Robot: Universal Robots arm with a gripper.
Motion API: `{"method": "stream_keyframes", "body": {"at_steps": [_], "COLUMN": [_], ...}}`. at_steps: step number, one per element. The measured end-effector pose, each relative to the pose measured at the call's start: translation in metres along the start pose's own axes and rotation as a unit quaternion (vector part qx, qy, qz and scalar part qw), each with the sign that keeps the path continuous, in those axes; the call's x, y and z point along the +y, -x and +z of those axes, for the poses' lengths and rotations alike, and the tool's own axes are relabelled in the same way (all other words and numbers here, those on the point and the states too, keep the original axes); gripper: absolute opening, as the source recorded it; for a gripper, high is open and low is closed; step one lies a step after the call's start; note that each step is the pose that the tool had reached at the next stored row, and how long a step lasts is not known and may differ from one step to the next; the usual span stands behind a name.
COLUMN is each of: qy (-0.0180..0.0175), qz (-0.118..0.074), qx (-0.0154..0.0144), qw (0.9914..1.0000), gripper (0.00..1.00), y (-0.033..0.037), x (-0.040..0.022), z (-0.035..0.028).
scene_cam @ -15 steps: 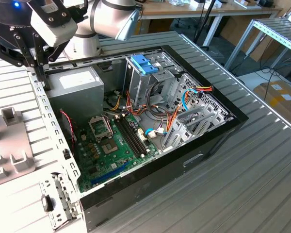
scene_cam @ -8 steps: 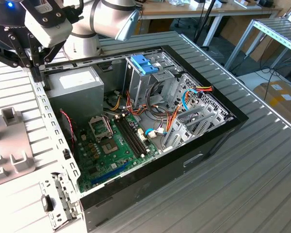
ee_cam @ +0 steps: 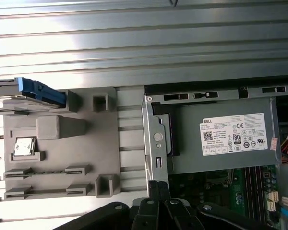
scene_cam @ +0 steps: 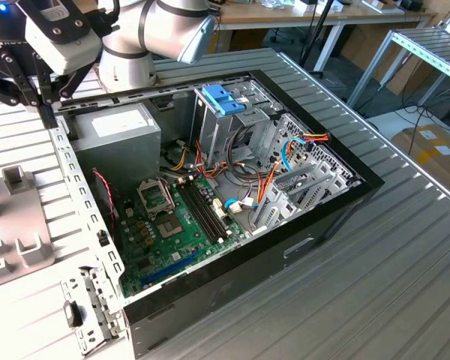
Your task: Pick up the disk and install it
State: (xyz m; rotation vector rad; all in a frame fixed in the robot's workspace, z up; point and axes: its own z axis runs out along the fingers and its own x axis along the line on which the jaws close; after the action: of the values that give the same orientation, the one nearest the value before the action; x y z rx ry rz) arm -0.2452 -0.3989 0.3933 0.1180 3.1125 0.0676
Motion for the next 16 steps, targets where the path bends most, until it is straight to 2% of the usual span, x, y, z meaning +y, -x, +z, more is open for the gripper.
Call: {"method": "stream_keyframes", "body": {"at_steps": [16], "qy": [0.0], "qz": [0.0], "qx": [0.0], "qw": [1.0], "gripper": [0.11], "y": [-0.0132], "x": [-0.001], "z": [-0.0004]}}
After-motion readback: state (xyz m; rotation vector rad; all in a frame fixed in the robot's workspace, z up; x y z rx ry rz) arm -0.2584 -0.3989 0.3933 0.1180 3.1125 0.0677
